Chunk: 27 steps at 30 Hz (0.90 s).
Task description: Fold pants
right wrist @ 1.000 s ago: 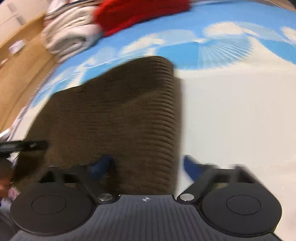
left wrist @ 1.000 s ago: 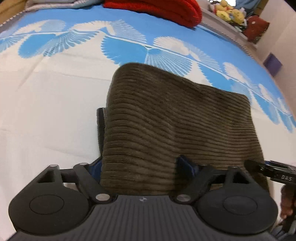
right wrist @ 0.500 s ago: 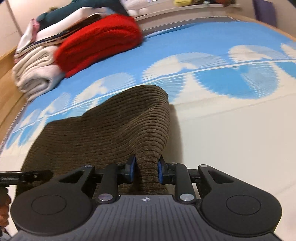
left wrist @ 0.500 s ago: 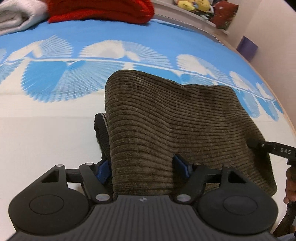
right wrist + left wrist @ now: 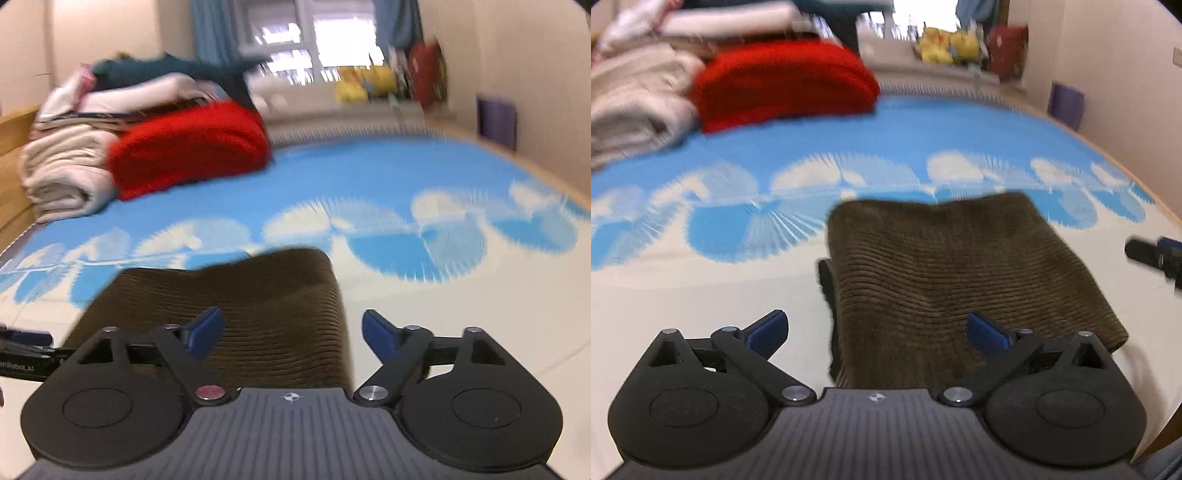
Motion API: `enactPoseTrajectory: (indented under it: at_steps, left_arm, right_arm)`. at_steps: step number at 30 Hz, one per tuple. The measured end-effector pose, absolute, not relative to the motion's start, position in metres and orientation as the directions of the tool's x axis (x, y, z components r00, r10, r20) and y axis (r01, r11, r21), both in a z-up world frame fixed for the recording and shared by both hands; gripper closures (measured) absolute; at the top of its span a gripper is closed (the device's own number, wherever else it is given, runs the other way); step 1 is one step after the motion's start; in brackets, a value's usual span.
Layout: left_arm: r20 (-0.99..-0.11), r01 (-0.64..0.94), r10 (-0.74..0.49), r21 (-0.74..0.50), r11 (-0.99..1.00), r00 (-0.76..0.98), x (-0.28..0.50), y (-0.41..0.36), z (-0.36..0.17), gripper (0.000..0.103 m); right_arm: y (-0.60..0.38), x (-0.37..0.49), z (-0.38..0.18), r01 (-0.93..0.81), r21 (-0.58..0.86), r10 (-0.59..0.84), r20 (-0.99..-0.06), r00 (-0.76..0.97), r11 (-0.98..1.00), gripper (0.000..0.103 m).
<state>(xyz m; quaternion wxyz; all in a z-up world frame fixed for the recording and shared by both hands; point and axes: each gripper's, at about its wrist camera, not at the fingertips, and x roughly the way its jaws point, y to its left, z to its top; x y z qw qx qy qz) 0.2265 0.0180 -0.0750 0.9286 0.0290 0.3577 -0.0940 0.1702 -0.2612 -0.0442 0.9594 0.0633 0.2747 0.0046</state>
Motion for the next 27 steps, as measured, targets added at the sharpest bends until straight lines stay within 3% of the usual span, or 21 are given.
enactPoseTrajectory:
  at_steps: [4,8,12,17,27]
  left_arm:
    - [-0.667,0.217,-0.176,-0.021,0.976,0.724,0.182,0.012,-0.066,0.000]
    - [-0.712,0.174,-0.143,-0.030,0.984,0.688,0.149,0.014,-0.090,0.000]
    - [-0.773,0.128,-0.110,-0.038,0.991,0.625,0.145,0.019,-0.112,0.000]
    - [-0.724,0.152,-0.096,0.013,0.988,0.683,0.141,0.017,-0.111,0.000]
    - [-0.734,0.188,-0.121,0.009,0.982,0.669,0.144,0.013,-0.116,0.000]
  right_arm:
    - [-0.227,0.107,-0.049,0.028,-0.006,-0.028,-0.466,0.884,1.000,0.010]
    - [-0.215,0.072,-0.073,0.045,-0.012,-0.045,-0.534,0.844,0.999,0.009]
    - [-0.204,0.063,-0.080,0.062,-0.023,-0.065,-0.542,0.838,0.998,0.006]
    - [-0.197,0.058,-0.086,0.073,-0.047,-0.087,-0.553,0.828,0.996,0.006]
    - [-0.196,0.061,-0.094,0.065,-0.095,-0.108,-0.564,0.819,0.993,0.006]
